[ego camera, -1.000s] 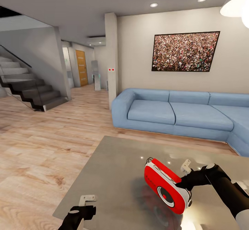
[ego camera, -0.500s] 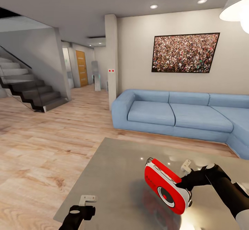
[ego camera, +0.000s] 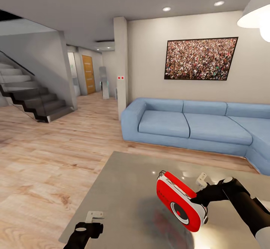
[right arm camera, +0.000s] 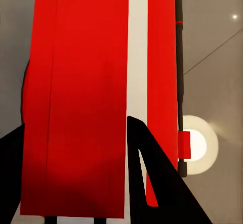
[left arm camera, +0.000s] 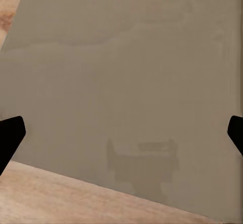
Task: Turn on the radio receiver that's on the table in the living room.
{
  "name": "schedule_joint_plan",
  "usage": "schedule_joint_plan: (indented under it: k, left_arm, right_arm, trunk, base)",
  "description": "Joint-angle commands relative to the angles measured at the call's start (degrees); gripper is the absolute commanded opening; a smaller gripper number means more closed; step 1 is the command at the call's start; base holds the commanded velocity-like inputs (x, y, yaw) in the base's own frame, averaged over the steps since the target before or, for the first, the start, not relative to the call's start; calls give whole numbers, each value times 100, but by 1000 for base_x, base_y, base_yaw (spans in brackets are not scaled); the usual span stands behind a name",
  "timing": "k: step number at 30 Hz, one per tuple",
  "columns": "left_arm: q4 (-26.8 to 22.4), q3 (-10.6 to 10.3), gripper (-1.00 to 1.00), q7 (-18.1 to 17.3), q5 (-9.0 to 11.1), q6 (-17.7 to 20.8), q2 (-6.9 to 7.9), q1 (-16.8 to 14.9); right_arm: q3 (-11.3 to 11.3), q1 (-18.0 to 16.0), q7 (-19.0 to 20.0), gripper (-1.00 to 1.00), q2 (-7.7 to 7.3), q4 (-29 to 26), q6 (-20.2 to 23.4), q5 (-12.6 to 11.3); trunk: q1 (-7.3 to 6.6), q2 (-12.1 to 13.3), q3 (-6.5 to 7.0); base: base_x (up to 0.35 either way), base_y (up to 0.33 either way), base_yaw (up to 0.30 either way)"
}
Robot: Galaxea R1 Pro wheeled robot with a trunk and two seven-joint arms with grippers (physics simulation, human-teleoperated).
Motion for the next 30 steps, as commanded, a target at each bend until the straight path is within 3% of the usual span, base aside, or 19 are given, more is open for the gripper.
schedule_joint_plan:
  k: [1,30]
  left_arm:
    - [0,0,100,0,0,0,0,0]
    - [5,0,100,0,0,-9,0,-2]
  right_arm:
    - [-1,-1,-1,-100,0,-2,2,-17]
    - [-18,-1,34,-100,18,-19,3,-44]
  trunk:
    - [-23,41,19]
    - [-660,1205,539]
  base:
    - [0,0,0]
    - [0,0,0]
